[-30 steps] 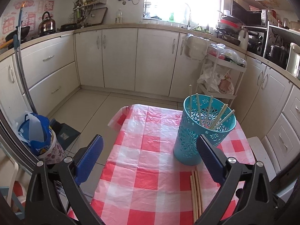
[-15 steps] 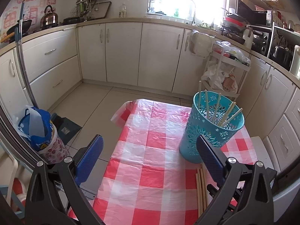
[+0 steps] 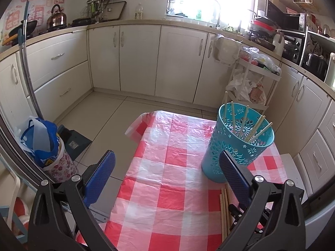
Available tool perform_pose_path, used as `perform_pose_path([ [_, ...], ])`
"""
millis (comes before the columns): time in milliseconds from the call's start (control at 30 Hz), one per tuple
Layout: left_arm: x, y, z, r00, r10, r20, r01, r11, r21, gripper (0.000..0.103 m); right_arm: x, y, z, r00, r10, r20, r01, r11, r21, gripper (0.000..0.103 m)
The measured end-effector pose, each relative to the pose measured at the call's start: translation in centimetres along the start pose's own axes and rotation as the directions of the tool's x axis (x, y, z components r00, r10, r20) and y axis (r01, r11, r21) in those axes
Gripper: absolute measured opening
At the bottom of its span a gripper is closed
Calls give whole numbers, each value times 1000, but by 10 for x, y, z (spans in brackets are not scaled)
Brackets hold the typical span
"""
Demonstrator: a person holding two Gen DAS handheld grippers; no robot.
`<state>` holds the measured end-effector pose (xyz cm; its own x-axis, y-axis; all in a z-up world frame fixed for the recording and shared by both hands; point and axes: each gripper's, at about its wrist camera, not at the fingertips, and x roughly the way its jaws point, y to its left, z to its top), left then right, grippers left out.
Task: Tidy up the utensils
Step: 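Position the right tool over a single wooden stick and close on it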
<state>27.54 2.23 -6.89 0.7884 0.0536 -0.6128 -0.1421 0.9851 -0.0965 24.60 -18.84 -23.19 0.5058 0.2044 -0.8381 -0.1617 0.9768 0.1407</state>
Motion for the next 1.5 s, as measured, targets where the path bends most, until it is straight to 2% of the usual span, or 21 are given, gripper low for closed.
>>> perform_pose_path([
  [67,0,-1,-1,1000,1,-1,-1,1000,1,95,1,1,0,1000,0,-1,0,1000,-2,27],
  [200,0,-1,-1,1000,1,-1,-1,1000,1,95,3,3,1,1000,-5,-7,4,1000,-21,19],
  [267,0,-1,-1,1000,1,-1,-1,1000,1,95,3,6,1,1000,-24,-12,23,998,-51,12],
  [433,2,-1,-3,1000,5,-8,-5,1000,8,95,-1,1,-2,998,-50,-38,47,996,-77,7],
  [533,9,-3,-7,999,15,-39,-14,999,33,95,-11,-12,-10,997,-65,-45,62,996,-65,7],
  [600,18,-7,-13,996,17,-86,-11,998,69,95,-17,-23,-16,996,-66,-52,64,997,-49,7],
  [667,30,-17,-24,988,13,-155,7,992,123,95,-22,-31,-19,997,-56,-57,54,998,-24,7],
  [800,56,-49,-56,956,13,-293,66,964,258,95,-24,-42,-22,999,-10,-46,12,999,50,7],
  [867,64,-62,-73,945,30,-325,76,949,308,95,-25,-43,-24,999,7,-39,-4,998,68,7],
  [1000,80,-73,-95,922,52,-385,89,936,342,95,-27,-50,-25,998,53,-37,-49,994,101,7],
  [1100,87,-72,-100,909,8,-416,127,947,295,95,-28,-53,-25,997,72,-36,-68,991,113,7],
  [1200,92,-74,-106,901,10,-435,130,948,290,95,-28,-55,-25,995,92,-35,-87,988,126,9],
  [1400,97,-96,-125,890,45,-453,143,917,373,95,-27,-57,-25,993,110,-35,-105,986,129,10],
  [1500,98,-100,-127,895,63,-442,131,910,394,95,-27,-57,-25,993,110,-36,-104,986,128,10],
])
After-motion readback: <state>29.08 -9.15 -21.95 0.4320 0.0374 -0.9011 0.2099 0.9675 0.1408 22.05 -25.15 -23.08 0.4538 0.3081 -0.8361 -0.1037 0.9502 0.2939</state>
